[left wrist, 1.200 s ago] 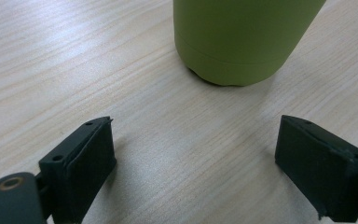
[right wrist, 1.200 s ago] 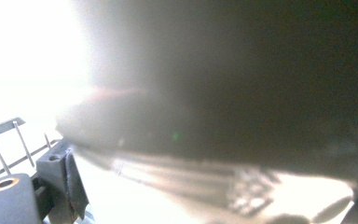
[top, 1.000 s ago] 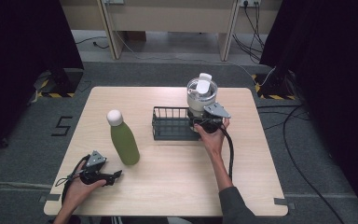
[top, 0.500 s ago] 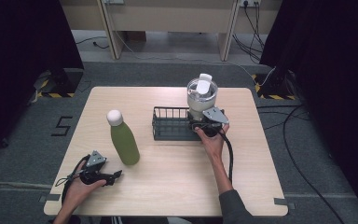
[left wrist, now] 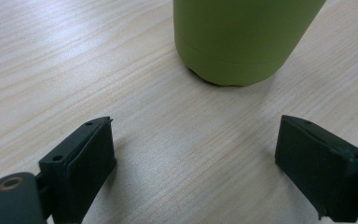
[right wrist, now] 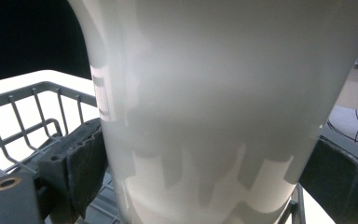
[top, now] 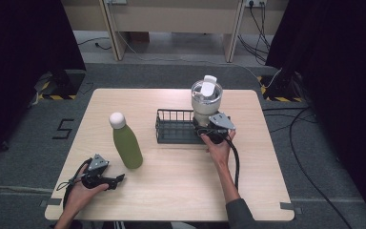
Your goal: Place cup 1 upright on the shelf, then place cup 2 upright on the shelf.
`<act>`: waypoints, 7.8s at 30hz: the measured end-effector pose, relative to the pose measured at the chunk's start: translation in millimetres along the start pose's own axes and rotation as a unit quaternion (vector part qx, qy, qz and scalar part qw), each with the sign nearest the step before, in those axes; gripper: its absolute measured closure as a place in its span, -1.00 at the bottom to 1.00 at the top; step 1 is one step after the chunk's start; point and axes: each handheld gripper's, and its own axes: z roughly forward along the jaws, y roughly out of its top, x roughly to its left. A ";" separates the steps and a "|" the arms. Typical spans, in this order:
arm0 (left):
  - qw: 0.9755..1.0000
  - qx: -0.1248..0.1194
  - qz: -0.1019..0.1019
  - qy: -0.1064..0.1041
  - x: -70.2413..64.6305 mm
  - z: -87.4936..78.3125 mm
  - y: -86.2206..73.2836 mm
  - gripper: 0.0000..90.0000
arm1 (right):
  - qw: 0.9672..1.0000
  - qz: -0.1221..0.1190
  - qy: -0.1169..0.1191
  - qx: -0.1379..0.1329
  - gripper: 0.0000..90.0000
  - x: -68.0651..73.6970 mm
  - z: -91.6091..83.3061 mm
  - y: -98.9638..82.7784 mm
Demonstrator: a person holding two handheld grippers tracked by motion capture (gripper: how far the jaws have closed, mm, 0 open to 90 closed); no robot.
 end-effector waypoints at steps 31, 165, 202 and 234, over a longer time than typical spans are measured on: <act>1.000 0.000 0.000 0.000 0.0 0.0 0.0 -0.76 | 1.000 -0.003 0.030 -0.005 -0.76 5.6 -38.3 -4.8; 1.000 0.000 0.002 0.001 -0.2 -0.2 0.0 -0.74 | 0.949 -0.062 0.309 0.032 -0.67 164.3 -50.6 2.3; 1.000 -0.001 0.003 0.001 -0.6 -1.0 -0.7 -0.73 | 0.946 -0.052 0.317 0.029 -0.67 199.4 -1.4 10.4; 1.000 -0.001 0.002 0.000 -0.3 -1.0 -0.7 -0.73 | 0.942 -0.038 0.332 0.035 -0.60 216.5 30.8 -0.4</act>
